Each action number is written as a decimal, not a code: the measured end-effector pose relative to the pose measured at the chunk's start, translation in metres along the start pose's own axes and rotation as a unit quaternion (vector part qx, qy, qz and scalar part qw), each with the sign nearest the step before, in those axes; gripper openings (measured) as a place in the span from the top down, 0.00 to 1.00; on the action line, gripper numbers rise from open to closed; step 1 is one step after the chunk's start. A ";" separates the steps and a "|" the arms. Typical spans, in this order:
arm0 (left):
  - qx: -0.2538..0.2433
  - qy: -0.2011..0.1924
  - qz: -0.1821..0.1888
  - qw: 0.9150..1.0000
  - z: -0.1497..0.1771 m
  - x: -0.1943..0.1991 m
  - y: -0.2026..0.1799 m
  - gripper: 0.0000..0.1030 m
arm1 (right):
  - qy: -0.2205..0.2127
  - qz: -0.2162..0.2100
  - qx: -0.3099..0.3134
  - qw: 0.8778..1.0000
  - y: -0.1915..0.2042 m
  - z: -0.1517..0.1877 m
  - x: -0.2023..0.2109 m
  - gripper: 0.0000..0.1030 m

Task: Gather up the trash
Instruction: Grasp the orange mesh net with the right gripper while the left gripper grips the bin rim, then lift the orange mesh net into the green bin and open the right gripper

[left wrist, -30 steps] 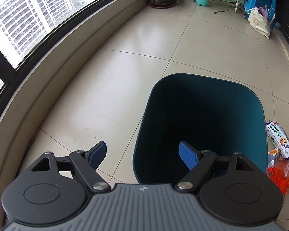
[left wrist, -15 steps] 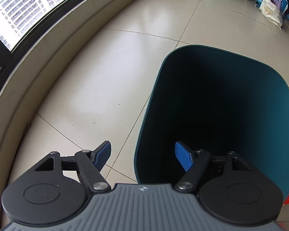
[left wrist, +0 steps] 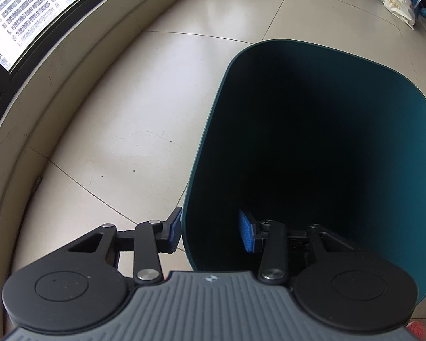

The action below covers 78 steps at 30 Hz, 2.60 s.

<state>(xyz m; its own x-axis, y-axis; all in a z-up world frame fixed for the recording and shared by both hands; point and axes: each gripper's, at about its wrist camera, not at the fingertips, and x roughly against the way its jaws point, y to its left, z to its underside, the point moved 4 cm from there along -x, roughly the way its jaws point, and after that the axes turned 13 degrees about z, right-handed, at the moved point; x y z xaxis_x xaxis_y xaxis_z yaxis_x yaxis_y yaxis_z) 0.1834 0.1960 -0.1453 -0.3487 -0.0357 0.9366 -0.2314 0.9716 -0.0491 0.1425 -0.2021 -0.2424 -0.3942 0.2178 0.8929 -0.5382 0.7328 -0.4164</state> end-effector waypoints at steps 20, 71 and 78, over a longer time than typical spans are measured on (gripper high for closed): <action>0.006 0.004 -0.013 1.000 0.001 0.005 -0.003 0.78 | -0.092 -0.069 -0.226 0.967 -0.100 -0.040 0.112 1.00; -0.014 0.054 0.053 0.997 -0.008 0.011 -0.012 0.79 | -0.111 -0.169 -0.169 0.965 0.065 -0.225 0.148 0.97; -0.030 0.056 0.041 0.997 -0.008 0.008 -0.015 0.79 | -0.101 -0.148 -0.140 0.974 0.068 -0.208 0.142 0.88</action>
<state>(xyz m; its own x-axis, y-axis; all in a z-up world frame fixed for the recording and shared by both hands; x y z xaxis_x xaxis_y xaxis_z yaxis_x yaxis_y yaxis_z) 0.1910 0.1834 -0.1345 -0.2597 0.0680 0.9633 -0.1502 0.9825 -0.1098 0.2050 0.0128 -0.1086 -0.4057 -0.1399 0.9032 -0.4373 0.8975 -0.0574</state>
